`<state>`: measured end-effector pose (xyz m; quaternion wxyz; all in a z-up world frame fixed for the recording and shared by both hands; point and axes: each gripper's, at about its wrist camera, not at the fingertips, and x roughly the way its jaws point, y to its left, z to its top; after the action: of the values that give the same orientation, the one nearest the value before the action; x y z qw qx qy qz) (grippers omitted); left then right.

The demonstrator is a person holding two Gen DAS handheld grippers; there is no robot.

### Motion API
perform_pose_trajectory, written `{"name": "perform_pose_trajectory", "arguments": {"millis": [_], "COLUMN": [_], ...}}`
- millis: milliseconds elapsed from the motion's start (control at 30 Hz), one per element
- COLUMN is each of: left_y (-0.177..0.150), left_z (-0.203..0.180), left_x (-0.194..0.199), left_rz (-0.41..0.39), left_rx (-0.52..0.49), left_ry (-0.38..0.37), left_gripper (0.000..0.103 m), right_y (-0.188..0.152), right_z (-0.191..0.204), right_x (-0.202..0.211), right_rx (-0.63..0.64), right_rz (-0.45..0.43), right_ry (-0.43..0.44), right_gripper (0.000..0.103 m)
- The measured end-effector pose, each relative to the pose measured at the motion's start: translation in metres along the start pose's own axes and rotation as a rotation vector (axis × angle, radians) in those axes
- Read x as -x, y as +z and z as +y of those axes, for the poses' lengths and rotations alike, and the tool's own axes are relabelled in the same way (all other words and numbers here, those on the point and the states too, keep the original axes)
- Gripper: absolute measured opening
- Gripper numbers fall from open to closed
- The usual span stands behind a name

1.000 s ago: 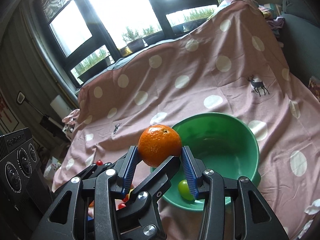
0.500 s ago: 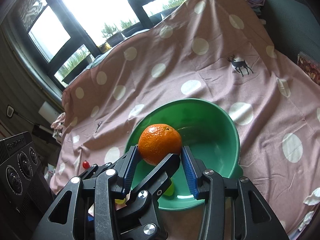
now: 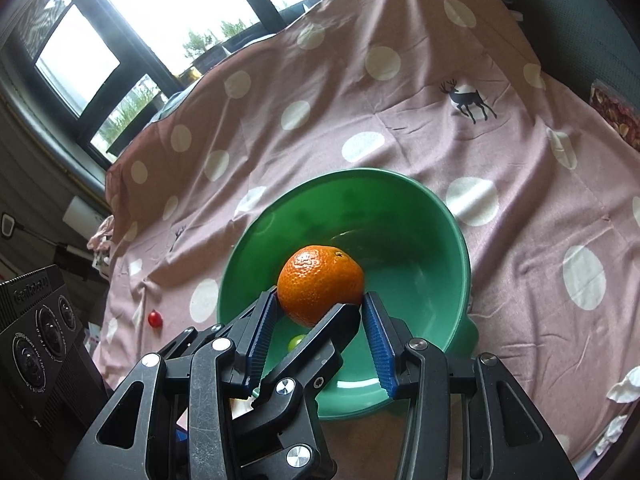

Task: Organize fruits
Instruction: 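Open the right tool to release the orange into the bowl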

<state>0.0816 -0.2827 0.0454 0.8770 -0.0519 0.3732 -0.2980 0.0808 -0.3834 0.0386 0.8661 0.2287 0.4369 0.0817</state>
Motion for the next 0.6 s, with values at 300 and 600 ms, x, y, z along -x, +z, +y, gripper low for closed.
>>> {"name": "perform_pose_trajectory", "arguments": {"millis": [300, 600], "left_y": [-0.003, -0.008], "left_z": [0.005, 0.009], "left_x": [-0.011, -0.02], "left_rz": [0.048, 0.105], "left_rx": [0.042, 0.094], "left_ry": [-0.054, -0.082], "left_gripper": [0.035, 0.035], "right_y": [-0.001, -0.002], "right_z": [-0.004, -0.006], "right_x": [-0.01, -0.019], "right_rx": [0.0, -0.006], "right_rz": [0.028, 0.063], "right_ry": [-0.037, -0.068], "right_gripper": [0.049, 0.049]}}
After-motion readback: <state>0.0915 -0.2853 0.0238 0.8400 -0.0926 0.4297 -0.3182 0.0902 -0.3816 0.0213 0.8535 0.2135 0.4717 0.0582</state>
